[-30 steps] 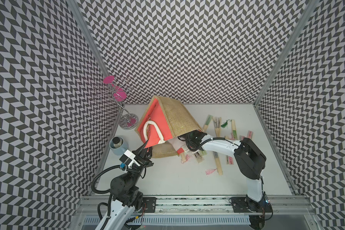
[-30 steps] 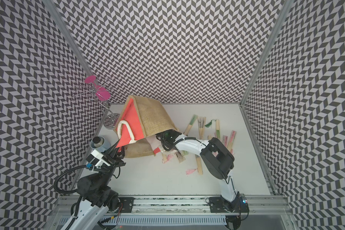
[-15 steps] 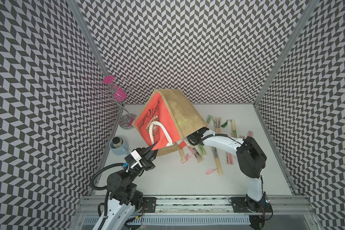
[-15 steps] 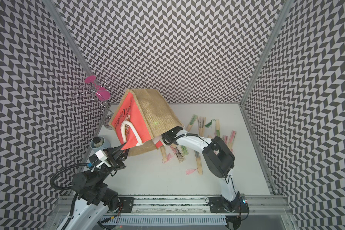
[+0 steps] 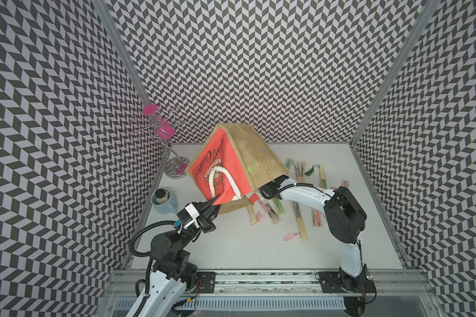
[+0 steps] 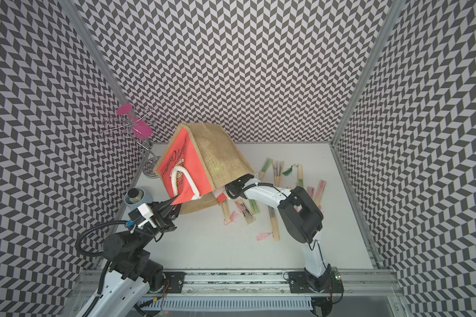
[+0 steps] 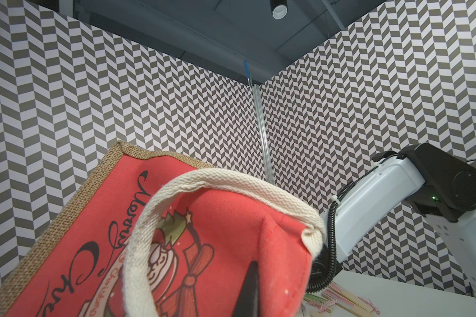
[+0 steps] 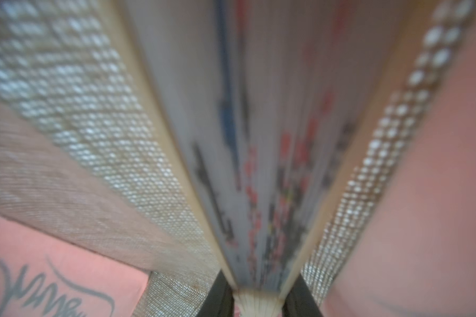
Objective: Take out the folding fans from the tote bags
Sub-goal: Pick up the folding fan from the canvas bag.
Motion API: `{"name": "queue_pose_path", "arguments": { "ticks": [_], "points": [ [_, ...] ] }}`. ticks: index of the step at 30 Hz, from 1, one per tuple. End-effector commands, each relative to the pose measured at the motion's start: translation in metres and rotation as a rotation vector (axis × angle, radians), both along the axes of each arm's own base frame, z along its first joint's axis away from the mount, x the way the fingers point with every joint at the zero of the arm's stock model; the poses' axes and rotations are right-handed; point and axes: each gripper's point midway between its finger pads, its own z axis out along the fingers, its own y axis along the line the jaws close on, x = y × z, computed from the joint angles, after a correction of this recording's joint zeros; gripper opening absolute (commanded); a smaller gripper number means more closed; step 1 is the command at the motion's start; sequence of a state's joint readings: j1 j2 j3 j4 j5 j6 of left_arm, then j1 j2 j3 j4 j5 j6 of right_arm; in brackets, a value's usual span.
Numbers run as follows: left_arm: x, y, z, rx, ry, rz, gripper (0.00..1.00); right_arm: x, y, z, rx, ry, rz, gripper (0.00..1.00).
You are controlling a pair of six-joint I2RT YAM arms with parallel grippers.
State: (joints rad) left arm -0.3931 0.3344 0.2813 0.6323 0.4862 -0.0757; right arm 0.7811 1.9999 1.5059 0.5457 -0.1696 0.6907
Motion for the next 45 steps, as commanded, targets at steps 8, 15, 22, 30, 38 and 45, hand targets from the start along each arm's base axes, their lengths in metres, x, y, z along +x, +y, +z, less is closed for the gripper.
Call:
{"name": "queue_pose_path", "arguments": {
  "ticks": [8, 15, 22, 30, 38, 45],
  "points": [
    [-0.014, 0.019, 0.058, -0.103, -0.121, 0.074, 0.00, 0.051, -0.047, 0.021, 0.025, -0.034, -0.157, 0.15],
    [0.022, 0.040, 0.066, -0.125, -0.061, 0.294, 0.00, 0.032, -0.044, -0.002, -0.147, -0.031, -0.225, 0.11],
    [0.050, 0.044, 0.066, -0.112, 0.026, 0.379, 0.00, 0.006, -0.043, -0.037, -0.224, -0.002, -0.167, 0.07],
    [0.069, 0.052, 0.064, -0.100, 0.098, 0.466, 0.00, -0.034, -0.025, -0.059, -0.332, -0.020, -0.079, 0.03],
    [0.081, 0.071, 0.062, -0.104, 0.151, 0.595, 0.00, -0.084, 0.001, -0.049, -0.478, -0.179, -0.001, 0.01],
    [0.103, 0.083, 0.054, -0.061, 0.241, 0.718, 0.00, -0.118, -0.001, -0.026, -0.526, -0.304, 0.018, 0.00]
  ]
}}
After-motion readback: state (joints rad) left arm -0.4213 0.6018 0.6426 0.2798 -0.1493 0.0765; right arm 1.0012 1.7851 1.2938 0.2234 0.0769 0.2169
